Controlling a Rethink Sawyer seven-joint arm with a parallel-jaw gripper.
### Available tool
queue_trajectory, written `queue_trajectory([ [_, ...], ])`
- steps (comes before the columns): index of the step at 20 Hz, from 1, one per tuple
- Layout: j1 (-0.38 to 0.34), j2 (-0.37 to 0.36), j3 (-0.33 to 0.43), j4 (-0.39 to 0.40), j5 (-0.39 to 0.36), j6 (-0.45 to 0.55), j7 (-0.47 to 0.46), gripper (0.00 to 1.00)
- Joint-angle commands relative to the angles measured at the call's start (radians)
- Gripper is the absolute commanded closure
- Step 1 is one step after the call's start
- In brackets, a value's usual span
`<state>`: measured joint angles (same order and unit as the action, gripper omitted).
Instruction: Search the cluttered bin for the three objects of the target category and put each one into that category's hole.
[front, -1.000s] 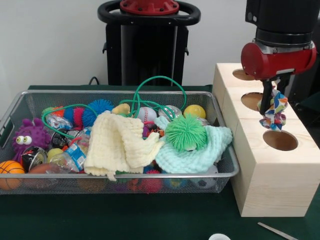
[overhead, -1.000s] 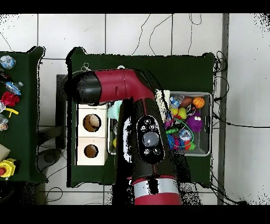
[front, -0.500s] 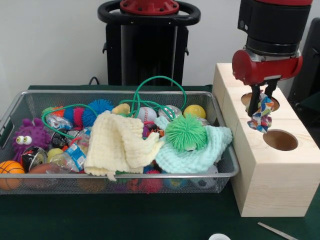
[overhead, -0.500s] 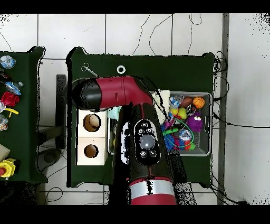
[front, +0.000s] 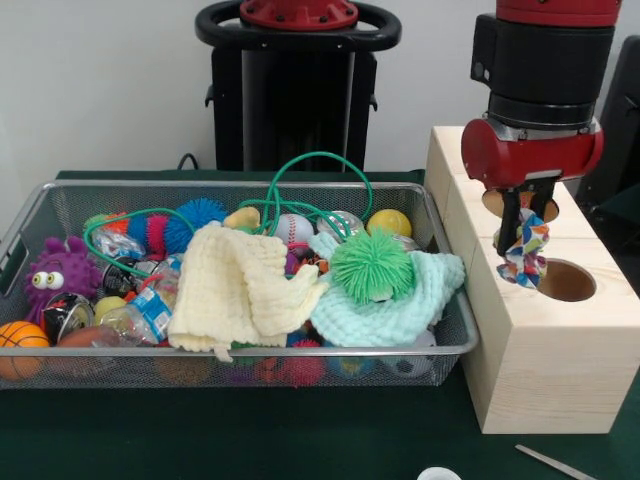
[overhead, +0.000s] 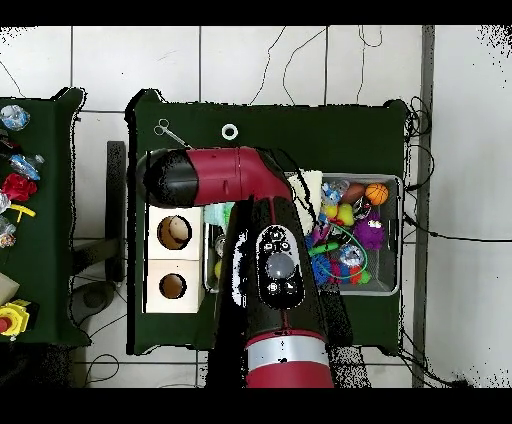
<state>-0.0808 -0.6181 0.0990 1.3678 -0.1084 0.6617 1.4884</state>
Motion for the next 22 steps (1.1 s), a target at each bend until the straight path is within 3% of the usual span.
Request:
queue_trajectory([
  [1,0.013,0.046,0.003,0.117,0.075,-0.020,0.284,1.00],
  [12,0.063,0.048,-0.028,0.189,0.118,-0.046,0.288,1.00],
  [22,0.069,0.082,-0.047,0.181,0.110,-0.131,0.255,1.00],
])
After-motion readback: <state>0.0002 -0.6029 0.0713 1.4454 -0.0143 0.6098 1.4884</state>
